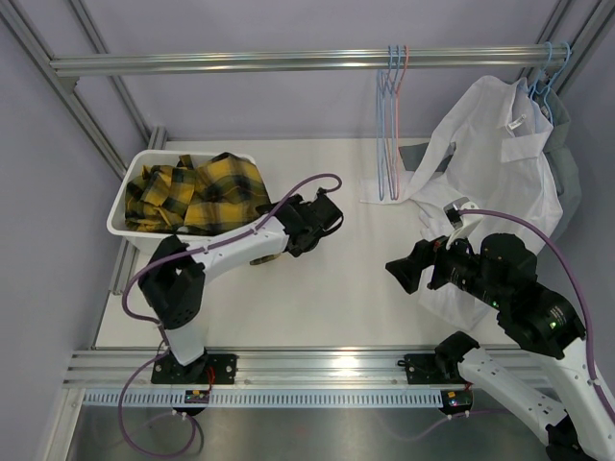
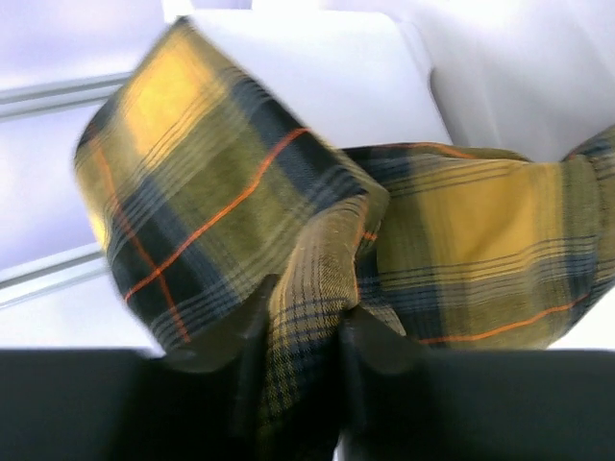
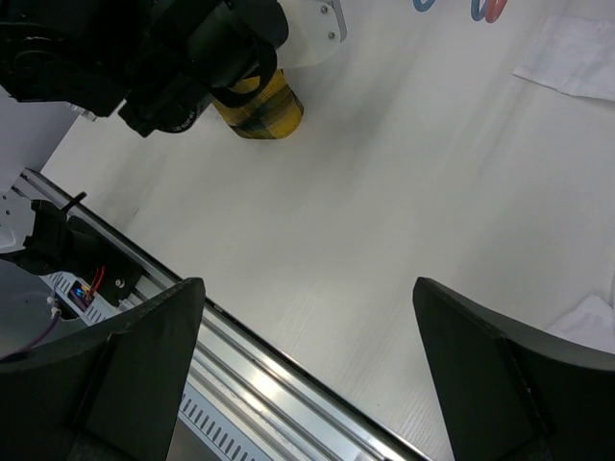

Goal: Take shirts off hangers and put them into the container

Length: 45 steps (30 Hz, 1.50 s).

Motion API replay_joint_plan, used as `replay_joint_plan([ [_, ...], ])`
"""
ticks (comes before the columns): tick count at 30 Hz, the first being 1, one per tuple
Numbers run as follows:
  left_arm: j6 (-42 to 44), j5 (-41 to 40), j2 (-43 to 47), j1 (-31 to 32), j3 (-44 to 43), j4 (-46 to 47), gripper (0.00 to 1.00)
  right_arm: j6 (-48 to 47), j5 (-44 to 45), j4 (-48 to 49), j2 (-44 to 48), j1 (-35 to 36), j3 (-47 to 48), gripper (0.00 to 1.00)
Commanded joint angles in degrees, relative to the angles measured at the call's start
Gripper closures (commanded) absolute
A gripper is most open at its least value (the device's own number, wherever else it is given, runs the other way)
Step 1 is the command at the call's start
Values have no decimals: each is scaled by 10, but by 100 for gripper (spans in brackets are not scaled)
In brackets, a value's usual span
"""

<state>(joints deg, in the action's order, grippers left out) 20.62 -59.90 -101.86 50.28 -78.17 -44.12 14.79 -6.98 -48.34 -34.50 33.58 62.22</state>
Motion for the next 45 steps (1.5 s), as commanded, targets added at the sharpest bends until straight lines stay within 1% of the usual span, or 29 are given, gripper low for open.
replay_joint_plan([
  [1,-20,7,52,1,-36,-21,80,3,0,0,4,-1,1,1],
  [2,-21,7,61,1,-35,-20,86,3,0,0,3,-1,2,1],
  [3,-23,8,64,1,-35,-22,96,2,0,-1,3,-1,3,1],
  [4,-25,7,67,1,-36,-25,100,3,0,-1,1,-1,3,1],
  [9,-66,21,103,-14,-59,-48,100,4,0,-5,0,-1,10,1],
  [12,-94,45,138,-59,-76,-47,100,5,0,-9,0,-2,15,1],
  [13,-117,70,145,-93,-82,-49,100,5,0,-11,0,-1,16,1],
  [15,-143,105,165,-134,-93,-55,99,4,1,-12,-1,-1,18,1],
  [16,-166,148,169,-180,-95,-57,98,5,1,-13,-1,-1,17,1],
  [18,-190,196,171,-224,-98,-61,98,5,0,-11,-3,-2,17,1],
  [19,-209,251,170,-265,-98,-59,97,6,1,-11,-3,-1,17,0],
  [21,-242,323,165,-307,-92,-53,97,7,0,-7,-4,-2,17,1],
  [22,-267,390,151,-345,-81,-50,96,6,0,-7,-6,-1,16,1],
  [25,-305,460,121,-394,-64,-49,96,10,1,-4,-7,-2,16,1],
  [29,-331,492,50,-428,-26,-43,94,16,6,-6,-7,-2,13,0],
  [31,-338,505,22,-446,-22,-50,91,17,7,-8,-9,-2,12,0],
  [33,-341,513,-18,-459,-21,-55,89,18,8,-9,-11,-1,12,0],
  [35,-342,514,-36,-460,-21,-62,88,21,8,-8,-14,-1,12,1],
  [36,-346,515,-41,-460,-18,-62,88,22,8,-7,-14,-1,12,1],
  [39,-352,523,-15,-460,-20,-62,80,24,9,-7,-16,-2,14,1],
  [40,-353,524,-4,-460,-22,-64,76,24,11,-6,-15,-1,14,1],
  [41,-353,522,9,-460,-28,-68,66,24,10,-5,-15,-1,15,1],
  [44,-357,501,53,-460,-63,-91,50,24,10,-4,-14,-1,15,0],
  [45,-357,495,63,-460,-73,-99,39,24,9,-4,-16,-1,14,0],
])
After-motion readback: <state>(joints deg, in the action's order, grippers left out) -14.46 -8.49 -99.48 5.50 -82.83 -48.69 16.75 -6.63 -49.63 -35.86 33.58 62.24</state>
